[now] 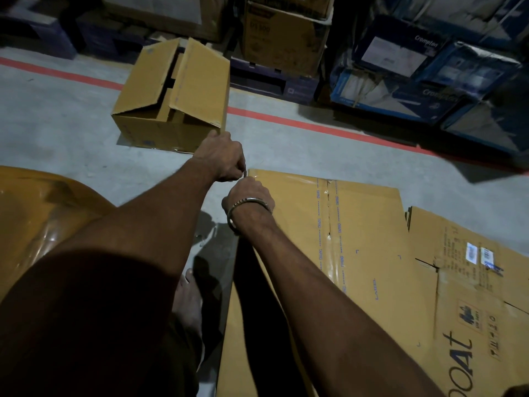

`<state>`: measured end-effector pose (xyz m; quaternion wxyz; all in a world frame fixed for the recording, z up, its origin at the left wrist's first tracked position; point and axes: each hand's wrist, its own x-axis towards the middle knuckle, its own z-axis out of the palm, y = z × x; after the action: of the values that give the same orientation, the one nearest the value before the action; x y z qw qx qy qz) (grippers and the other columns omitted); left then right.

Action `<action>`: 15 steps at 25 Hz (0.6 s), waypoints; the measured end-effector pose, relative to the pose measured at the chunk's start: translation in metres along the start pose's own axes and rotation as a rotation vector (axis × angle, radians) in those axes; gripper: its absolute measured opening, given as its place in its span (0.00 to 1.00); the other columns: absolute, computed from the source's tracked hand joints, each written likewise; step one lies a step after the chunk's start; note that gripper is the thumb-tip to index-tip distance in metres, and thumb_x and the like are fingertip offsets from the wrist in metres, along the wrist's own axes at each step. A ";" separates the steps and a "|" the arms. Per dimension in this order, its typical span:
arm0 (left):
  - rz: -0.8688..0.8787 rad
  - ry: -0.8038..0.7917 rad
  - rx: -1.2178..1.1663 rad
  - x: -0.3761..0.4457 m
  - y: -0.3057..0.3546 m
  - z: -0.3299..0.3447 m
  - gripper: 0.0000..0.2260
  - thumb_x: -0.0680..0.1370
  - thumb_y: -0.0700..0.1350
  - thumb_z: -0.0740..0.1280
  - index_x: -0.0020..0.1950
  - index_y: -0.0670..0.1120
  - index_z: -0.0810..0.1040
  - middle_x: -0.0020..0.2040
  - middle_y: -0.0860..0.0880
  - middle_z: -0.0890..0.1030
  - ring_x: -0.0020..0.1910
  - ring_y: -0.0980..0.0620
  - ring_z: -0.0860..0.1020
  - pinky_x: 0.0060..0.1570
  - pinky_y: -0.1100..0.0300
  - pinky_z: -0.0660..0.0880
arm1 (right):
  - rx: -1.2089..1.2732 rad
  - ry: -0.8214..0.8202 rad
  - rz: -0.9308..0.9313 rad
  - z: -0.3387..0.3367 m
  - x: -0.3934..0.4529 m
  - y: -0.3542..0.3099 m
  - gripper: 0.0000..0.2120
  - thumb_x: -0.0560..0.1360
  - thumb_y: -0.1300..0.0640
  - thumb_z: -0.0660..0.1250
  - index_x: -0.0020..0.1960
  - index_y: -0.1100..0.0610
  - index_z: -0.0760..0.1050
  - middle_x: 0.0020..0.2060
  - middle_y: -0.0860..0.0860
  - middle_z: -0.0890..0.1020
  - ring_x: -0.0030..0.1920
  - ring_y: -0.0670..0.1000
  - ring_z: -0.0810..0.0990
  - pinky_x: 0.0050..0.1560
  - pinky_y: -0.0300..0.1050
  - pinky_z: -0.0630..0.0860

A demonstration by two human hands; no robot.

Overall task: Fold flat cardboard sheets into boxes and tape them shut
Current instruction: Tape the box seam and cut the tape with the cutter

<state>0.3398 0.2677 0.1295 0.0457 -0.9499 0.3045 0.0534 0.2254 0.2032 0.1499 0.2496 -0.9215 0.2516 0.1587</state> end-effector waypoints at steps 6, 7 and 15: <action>-0.002 0.013 0.026 -0.001 -0.004 0.000 0.10 0.78 0.55 0.71 0.58 0.56 0.87 0.56 0.46 0.84 0.63 0.45 0.73 0.64 0.46 0.67 | -0.009 -0.089 -0.001 0.007 -0.010 0.007 0.17 0.78 0.54 0.69 0.65 0.59 0.77 0.63 0.56 0.81 0.63 0.59 0.81 0.49 0.46 0.73; -0.011 0.028 0.015 -0.001 -0.005 0.000 0.10 0.79 0.54 0.71 0.58 0.56 0.87 0.56 0.46 0.84 0.63 0.45 0.73 0.64 0.46 0.67 | 0.003 -0.093 0.004 0.009 -0.009 0.008 0.17 0.78 0.54 0.69 0.65 0.58 0.78 0.63 0.55 0.81 0.63 0.59 0.81 0.49 0.46 0.73; -0.171 0.075 -0.202 -0.014 -0.034 0.005 0.10 0.78 0.57 0.71 0.56 0.57 0.88 0.58 0.47 0.84 0.62 0.42 0.73 0.61 0.46 0.69 | 0.280 -0.135 0.004 0.006 -0.028 0.035 0.21 0.78 0.53 0.61 0.68 0.61 0.69 0.62 0.60 0.78 0.60 0.65 0.78 0.52 0.50 0.74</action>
<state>0.3474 0.3037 0.1278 -0.0574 -0.9735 0.2171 0.0444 0.1824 0.1912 0.1430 0.3917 -0.8645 0.2557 0.1840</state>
